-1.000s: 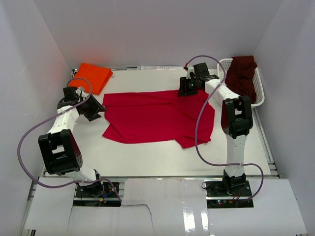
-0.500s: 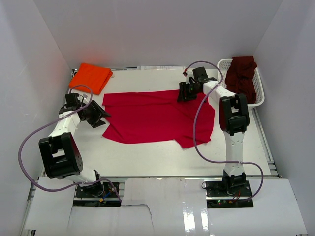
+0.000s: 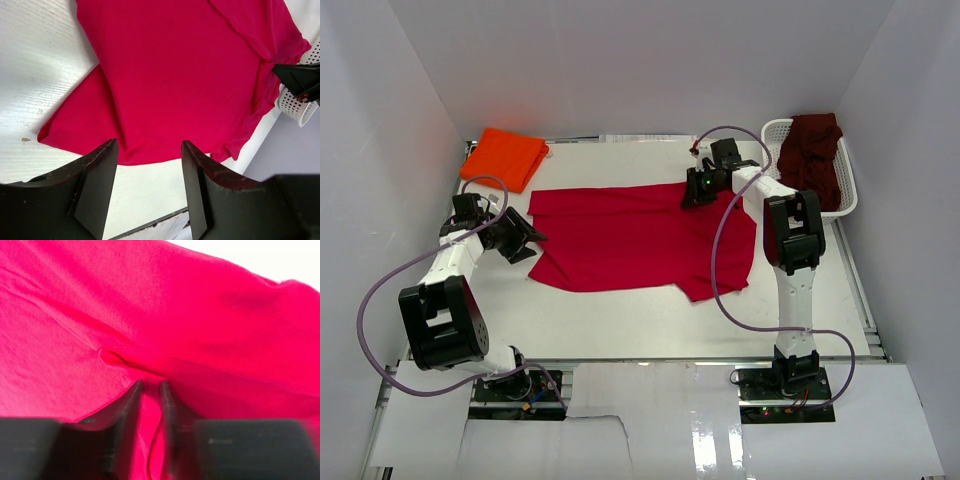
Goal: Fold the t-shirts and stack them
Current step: Fold the flattened tshirt in 1/3 of the way
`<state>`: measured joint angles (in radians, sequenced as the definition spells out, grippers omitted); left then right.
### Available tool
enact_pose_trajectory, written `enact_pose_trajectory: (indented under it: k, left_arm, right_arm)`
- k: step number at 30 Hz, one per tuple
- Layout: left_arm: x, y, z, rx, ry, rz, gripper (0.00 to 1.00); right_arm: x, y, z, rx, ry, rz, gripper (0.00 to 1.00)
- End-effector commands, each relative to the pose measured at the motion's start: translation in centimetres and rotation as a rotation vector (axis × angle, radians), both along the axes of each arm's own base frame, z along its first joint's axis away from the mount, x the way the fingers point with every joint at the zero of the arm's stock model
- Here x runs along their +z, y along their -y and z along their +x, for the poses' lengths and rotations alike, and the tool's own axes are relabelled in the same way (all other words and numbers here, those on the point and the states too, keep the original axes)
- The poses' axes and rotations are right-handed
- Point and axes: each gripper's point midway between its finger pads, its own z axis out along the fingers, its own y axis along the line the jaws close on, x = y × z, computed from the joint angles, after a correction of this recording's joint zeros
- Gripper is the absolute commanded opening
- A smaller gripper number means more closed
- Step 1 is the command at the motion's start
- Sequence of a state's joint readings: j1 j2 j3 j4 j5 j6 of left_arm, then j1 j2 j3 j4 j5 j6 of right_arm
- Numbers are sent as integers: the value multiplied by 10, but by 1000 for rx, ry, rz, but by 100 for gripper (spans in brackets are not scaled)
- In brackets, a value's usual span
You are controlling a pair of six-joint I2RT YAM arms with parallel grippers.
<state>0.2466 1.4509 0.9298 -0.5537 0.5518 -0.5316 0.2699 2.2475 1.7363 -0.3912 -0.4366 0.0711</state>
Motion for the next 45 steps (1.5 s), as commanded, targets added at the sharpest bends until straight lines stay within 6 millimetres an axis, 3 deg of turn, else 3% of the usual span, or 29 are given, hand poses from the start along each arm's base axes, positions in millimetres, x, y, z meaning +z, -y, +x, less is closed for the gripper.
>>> enact_pose_trajectory:
  k: [1,4,13,35,38,39,41,42,45]
  left_arm:
    - [16,3,-1,-19,57,2,64]
    - [17,3,-1,-22,59,3,64]
    - [14,6,-6,-27,52,-11,64]
    - [5,9,-14,-40,41,-20,64]
    - [4,10,-15,-45,39,-25,64]
    - [4,10,-15,-45,40,-25,64]
    - [3,10,-16,-45,39,-26,64]
    - [3,11,-16,-46,41,-26,64]
    - [1,12,-17,-49,36,-33,64]
  right_arm:
    - [-3,-7,0,15,-2,28,24]
    - [-2,-9,-2,18,-12,43,8]
    - [18,-23,-30,50,-19,105,8]
    - [24,-49,-83,126,-159,250,12]
    - [26,-54,-89,142,-198,294,16]
    - [26,-56,-89,148,-204,304,29]
    - [31,-58,-91,160,-208,327,44]
    - [33,-59,-91,162,-204,330,60]
    - [44,-59,-90,169,-180,355,63]
